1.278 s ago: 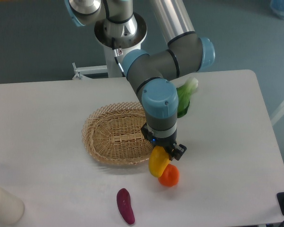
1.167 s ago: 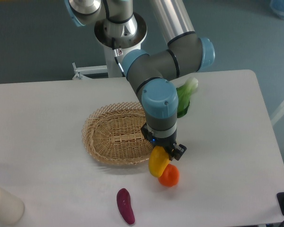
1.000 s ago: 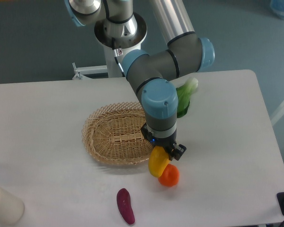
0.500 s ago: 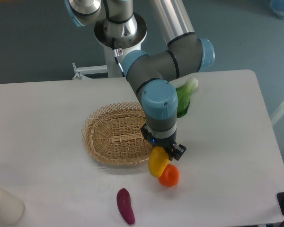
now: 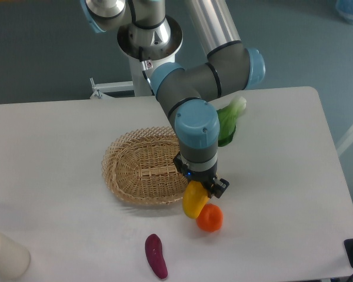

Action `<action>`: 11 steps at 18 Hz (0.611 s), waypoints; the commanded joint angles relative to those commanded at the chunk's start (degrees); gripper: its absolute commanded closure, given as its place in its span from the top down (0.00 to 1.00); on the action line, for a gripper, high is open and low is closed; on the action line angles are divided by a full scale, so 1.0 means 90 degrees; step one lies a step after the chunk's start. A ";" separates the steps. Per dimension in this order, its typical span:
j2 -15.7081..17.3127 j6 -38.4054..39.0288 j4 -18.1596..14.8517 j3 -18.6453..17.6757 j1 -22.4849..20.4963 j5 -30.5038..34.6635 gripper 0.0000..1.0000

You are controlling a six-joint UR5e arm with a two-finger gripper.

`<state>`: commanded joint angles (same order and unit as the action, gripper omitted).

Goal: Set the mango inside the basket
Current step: 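Carry the held mango over the wicker basket and lower it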

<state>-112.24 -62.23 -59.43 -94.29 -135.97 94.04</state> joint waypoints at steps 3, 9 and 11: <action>0.0137 -0.0136 0.0362 -0.0362 0.0010 -0.0010 0.48; 0.0420 -0.0488 0.0382 -0.0821 0.0078 -0.0088 0.48; 0.0547 -0.0566 0.0392 -0.1045 0.0156 -0.0078 0.48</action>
<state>-107.32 -67.32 -55.90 -103.70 -134.56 93.34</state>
